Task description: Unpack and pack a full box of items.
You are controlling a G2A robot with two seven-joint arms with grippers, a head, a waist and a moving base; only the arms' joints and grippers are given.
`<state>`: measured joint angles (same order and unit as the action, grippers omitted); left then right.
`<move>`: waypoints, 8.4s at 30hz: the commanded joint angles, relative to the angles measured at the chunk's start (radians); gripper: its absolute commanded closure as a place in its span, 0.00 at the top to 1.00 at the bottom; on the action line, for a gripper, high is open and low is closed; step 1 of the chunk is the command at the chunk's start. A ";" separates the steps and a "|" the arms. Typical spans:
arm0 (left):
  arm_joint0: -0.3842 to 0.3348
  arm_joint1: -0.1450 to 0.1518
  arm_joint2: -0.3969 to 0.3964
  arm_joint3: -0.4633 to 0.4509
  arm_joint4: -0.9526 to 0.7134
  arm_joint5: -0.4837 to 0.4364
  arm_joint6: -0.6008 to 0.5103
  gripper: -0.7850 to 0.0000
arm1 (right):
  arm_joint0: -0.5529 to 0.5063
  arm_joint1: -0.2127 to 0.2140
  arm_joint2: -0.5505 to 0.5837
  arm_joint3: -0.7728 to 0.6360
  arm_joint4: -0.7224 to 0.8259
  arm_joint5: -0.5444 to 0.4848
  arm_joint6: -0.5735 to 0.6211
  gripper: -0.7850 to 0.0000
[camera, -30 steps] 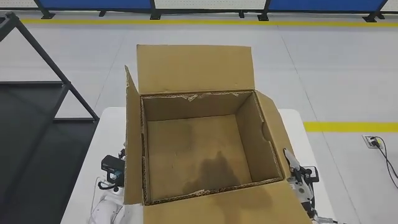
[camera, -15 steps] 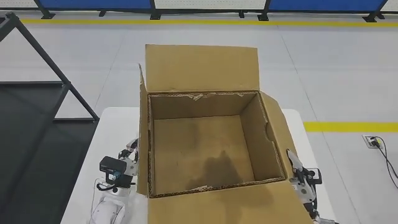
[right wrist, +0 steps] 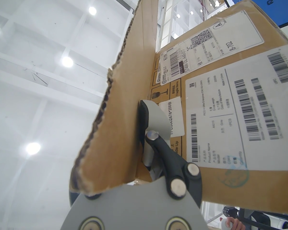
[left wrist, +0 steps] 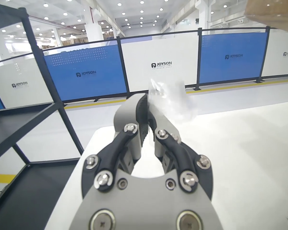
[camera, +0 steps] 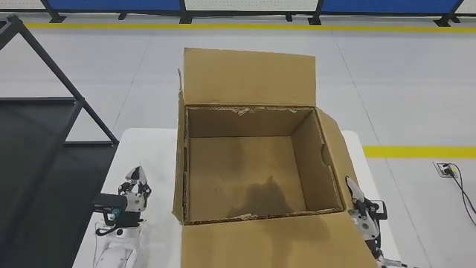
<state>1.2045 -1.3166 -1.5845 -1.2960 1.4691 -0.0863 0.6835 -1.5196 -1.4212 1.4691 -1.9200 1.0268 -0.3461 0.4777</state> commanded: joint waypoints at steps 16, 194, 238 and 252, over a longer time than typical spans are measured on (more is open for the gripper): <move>0.196 0.007 -0.129 -0.334 -0.093 0.092 0.093 0.00 | 0.039 -0.007 -0.042 0.072 -0.270 -0.046 -0.209 0.00; 0.303 0.011 -0.151 -0.413 -0.104 -0.014 0.109 0.00 | 0.274 0.188 0.053 -0.255 -2.073 0.226 0.100 0.00; 0.374 0.008 -0.211 -0.423 -0.162 0.000 0.144 0.00 | 1.169 -0.101 -0.907 0.959 -2.064 0.238 0.323 0.00; 0.382 0.007 -0.215 -0.431 -0.158 0.003 0.143 0.00 | 1.224 -0.165 -0.915 1.098 -2.045 0.205 0.301 0.87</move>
<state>1.5870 -1.3097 -1.8000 -1.7264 1.3102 -0.0842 0.8277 -0.2959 -1.5852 0.5513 -0.8235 -1.0163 -0.1418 0.7791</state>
